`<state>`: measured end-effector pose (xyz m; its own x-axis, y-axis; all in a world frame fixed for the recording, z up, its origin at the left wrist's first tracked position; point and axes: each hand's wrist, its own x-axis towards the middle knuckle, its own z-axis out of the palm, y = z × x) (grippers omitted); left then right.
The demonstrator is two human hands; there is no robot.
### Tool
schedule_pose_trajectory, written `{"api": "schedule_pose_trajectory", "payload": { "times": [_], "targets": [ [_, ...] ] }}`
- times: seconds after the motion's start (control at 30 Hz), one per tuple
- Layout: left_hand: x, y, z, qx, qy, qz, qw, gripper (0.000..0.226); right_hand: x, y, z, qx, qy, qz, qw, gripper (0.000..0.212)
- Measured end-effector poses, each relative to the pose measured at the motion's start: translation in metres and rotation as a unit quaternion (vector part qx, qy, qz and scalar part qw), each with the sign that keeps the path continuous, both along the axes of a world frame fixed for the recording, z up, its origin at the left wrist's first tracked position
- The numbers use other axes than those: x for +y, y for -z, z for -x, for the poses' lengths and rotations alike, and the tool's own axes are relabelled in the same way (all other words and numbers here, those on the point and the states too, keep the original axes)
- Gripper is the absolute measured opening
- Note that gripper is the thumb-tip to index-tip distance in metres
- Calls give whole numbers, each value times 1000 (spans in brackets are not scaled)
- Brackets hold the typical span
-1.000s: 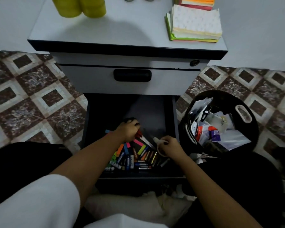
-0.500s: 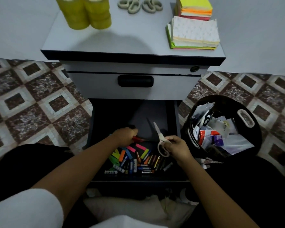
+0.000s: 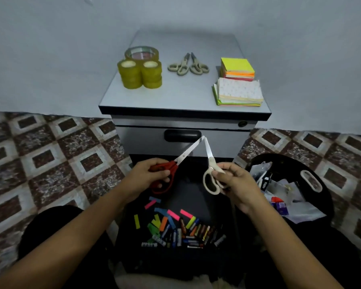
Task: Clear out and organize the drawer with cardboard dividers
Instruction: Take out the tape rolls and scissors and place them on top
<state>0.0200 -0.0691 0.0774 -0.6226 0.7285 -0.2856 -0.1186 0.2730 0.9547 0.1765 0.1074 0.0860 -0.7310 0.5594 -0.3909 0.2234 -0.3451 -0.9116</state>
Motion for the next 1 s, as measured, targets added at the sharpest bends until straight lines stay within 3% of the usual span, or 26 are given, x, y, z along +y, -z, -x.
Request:
{"api": "schedule_pose_trajectory", "payload": {
  "times": [0.3, 0.53, 0.67, 0.83, 1.0],
  "targets": [
    [29, -97, 12, -89, -77, -161, 980, 18, 10, -106, 46, 77, -9, -88, 993, 14],
    [92, -161, 58, -190, -158, -138, 959, 14, 47, -150, 107, 78, 48, -49, 995, 21],
    [129, -184, 95, -155, -155, -86, 972, 16, 74, -169, 149, 61, 77, 1, 995, 23],
    [167, -187, 123, -27, -195, -36, 980, 20, 102, -178, 194, -4, 75, -81, 994, 27],
    [200, -178, 146, 0, -207, -12, 978, 24, 124, -166, 234, -47, 54, -150, 986, 26]
  ]
}}
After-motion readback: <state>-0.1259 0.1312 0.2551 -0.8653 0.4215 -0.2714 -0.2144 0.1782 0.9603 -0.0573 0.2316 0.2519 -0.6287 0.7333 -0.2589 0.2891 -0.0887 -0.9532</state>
